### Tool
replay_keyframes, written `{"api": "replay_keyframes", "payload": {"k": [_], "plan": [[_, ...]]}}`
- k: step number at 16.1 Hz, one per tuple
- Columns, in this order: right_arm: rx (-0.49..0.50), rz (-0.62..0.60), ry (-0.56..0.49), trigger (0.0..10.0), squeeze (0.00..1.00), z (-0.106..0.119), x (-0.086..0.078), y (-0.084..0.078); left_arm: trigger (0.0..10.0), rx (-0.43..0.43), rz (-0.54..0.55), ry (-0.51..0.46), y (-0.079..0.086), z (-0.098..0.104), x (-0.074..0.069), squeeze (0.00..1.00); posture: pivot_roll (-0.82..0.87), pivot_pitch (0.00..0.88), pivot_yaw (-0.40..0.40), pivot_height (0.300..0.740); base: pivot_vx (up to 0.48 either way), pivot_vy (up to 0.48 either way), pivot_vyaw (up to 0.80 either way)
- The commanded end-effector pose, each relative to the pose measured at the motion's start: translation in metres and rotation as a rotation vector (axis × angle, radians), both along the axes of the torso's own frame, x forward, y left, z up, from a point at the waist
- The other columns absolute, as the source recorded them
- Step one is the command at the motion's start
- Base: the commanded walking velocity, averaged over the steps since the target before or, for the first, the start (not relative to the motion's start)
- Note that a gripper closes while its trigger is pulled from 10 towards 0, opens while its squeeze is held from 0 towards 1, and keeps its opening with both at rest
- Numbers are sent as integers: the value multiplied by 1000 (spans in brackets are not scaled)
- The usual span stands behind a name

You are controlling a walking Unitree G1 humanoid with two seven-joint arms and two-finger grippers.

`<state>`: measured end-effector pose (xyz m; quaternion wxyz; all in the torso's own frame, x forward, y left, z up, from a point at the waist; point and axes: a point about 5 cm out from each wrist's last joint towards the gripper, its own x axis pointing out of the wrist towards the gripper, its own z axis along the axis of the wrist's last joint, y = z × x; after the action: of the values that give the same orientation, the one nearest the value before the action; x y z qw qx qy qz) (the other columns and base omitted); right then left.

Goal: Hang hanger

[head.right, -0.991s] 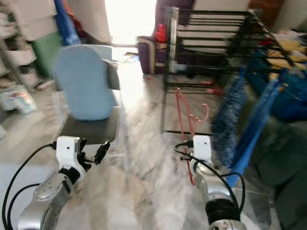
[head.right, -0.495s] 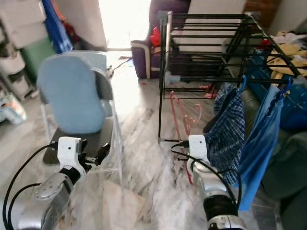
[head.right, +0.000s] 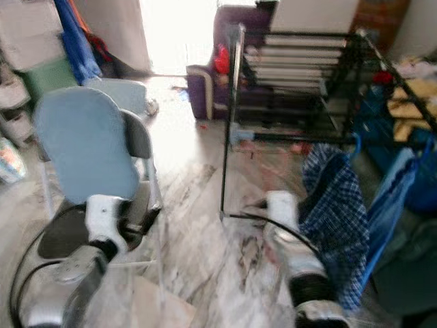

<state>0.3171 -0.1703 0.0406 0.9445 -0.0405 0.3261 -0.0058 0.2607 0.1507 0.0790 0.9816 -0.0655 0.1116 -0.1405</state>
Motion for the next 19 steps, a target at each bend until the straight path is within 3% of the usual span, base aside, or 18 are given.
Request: {"api": "replay_keyframes", "payload": {"k": [1, 4, 8, 15, 19], "plan": [[-19, -27, -20, 10000, 0, 6, 4, -12, 10000, 0, -18, -1, -6, 1, 1, 0, -70, 0, -9, 740, 469, 0, 0], [4, -8, -24, 10000, 0, 7, 6, -9, 10000, -5, -11, 20, -6, -1, 0, 0, -67, 0, -10, 740, 456, 0, 0], [2, -8, -26, 10000, 0, 6, 5, -10, 10000, 9, -32, 19, -7, -2, 0, 0, -67, 0, -12, 740, 311, 365, 0], [34, -20, 3, 10000, 0, 3, 4, -2, 10000, 32, -47, 31, -9, -3, -1, 0, -64, 0, -13, 740, 0, 0, 0], [51, -22, 32, 10000, 0, 11, 12, 1, 10000, 39, -61, 35, -11, -3, -1, 0, -65, 0, -13, 740, 0, 0, 0]]}}
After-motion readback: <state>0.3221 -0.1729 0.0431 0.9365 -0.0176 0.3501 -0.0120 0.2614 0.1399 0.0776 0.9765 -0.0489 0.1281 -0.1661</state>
